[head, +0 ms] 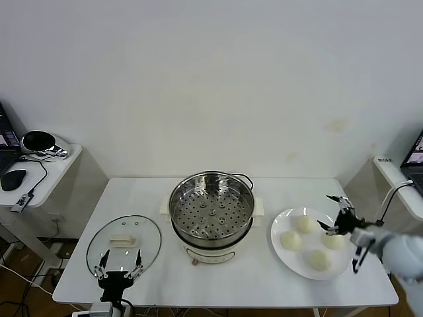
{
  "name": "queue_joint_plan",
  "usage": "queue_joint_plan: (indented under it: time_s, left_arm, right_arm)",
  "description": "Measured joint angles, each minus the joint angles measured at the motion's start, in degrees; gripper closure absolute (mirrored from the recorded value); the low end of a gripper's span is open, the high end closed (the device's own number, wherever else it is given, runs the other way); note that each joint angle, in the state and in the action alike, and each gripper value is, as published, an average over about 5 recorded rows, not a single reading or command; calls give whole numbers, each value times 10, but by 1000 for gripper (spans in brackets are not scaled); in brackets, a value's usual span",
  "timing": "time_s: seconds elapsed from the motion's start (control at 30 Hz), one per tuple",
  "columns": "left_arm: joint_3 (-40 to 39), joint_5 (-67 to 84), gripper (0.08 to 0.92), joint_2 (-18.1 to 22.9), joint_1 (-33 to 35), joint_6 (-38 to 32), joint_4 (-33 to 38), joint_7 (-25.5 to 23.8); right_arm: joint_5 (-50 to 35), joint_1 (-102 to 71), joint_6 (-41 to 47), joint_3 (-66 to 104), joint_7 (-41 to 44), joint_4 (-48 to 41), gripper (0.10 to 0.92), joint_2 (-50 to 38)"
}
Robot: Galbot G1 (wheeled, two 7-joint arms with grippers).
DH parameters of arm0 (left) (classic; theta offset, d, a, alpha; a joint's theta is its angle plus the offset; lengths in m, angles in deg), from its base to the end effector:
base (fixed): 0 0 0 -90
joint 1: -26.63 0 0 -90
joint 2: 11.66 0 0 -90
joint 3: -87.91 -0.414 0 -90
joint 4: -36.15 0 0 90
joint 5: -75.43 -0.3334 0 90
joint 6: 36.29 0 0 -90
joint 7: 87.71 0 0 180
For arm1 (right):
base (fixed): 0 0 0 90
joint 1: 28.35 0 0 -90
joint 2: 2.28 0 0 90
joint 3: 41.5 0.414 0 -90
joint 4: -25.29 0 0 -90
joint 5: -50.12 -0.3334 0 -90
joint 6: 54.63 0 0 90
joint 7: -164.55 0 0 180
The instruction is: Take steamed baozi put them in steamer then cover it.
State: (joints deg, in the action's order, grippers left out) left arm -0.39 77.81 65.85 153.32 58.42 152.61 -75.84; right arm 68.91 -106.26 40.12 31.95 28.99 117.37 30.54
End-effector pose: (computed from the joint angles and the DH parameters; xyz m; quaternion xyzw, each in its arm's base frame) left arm 0.0855 0.0661 -0.3845 0.0631 -0.9863 -0.0943 0.1195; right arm 0.3746 -0.2863 -0.2241 0.3432 -0.7043 0.5824 0.2166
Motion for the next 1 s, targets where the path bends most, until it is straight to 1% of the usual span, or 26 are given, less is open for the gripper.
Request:
queue_joint_plan:
  time_s: [0.2, 0.43, 0.7, 1.0]
  left_arm:
    - [11, -2, 177, -3, 1, 0, -4, -4]
    - [19, -3, 177, 0, -3, 1, -5, -4]
    - [30, -1, 177, -1, 1, 4, 5, -5]
    - [35, -2, 177, -2, 5, 4, 14, -7]
  right_arm:
    - [2, 168, -5, -167, 84, -76, 203, -13]
    - [8, 284, -16, -302, 140, -151, 203, 4]
    - [16, 348, -25, -385, 169, -221, 203, 42]
    - [15, 376, -23, -425, 175, -275, 203, 85]
